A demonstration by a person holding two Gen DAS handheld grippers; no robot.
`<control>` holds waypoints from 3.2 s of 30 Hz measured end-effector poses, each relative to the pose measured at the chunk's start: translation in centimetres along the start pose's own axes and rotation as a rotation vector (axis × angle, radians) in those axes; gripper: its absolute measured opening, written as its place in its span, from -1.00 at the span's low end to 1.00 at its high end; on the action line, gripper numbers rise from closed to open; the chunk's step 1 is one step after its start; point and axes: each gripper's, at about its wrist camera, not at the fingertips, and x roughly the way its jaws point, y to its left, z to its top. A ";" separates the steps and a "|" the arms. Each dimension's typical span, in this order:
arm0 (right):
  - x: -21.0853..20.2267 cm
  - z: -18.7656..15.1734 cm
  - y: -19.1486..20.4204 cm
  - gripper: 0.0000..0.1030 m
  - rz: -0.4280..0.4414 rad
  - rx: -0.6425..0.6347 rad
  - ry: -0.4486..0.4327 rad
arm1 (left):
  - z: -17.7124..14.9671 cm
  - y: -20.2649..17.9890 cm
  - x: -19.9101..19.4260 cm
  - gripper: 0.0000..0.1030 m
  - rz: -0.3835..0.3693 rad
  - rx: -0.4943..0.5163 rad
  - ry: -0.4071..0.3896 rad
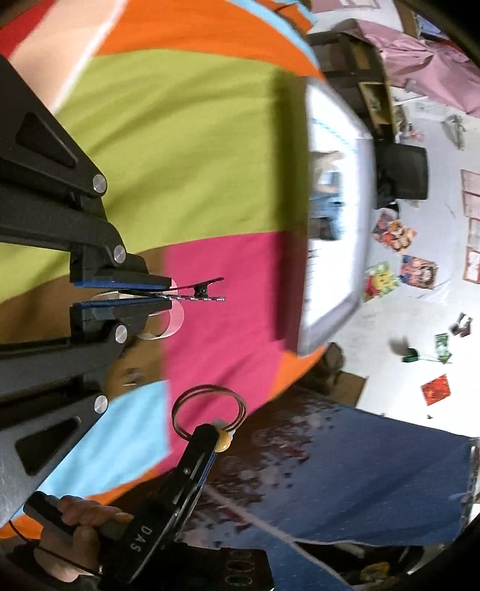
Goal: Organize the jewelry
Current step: 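Lift the silver item with the left gripper while the right gripper lifts the bead keychain, then open the left gripper over the tray while the right gripper releases the bead keychain there, then withdraw both grippers from the tray back toward the remaining rings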
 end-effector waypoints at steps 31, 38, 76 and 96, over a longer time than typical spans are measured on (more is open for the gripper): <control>15.2 17.5 -3.8 -0.52 -0.085 -0.139 0.020 | 12.4 3.9 12.1 -0.88 0.057 -0.067 0.014; 14.3 17.1 -3.9 -0.26 -0.089 -0.142 -0.015 | 12.0 3.3 11.1 -0.71 0.100 -0.048 0.018; -13.2 5.4 0.3 0.93 -0.118 -0.128 -0.312 | -1.6 -5.5 -14.2 1.00 0.238 0.009 -0.398; -18.1 -3.9 1.9 0.93 -0.144 -0.155 -0.268 | -10.3 -5.3 -16.6 1.00 0.271 0.012 -0.347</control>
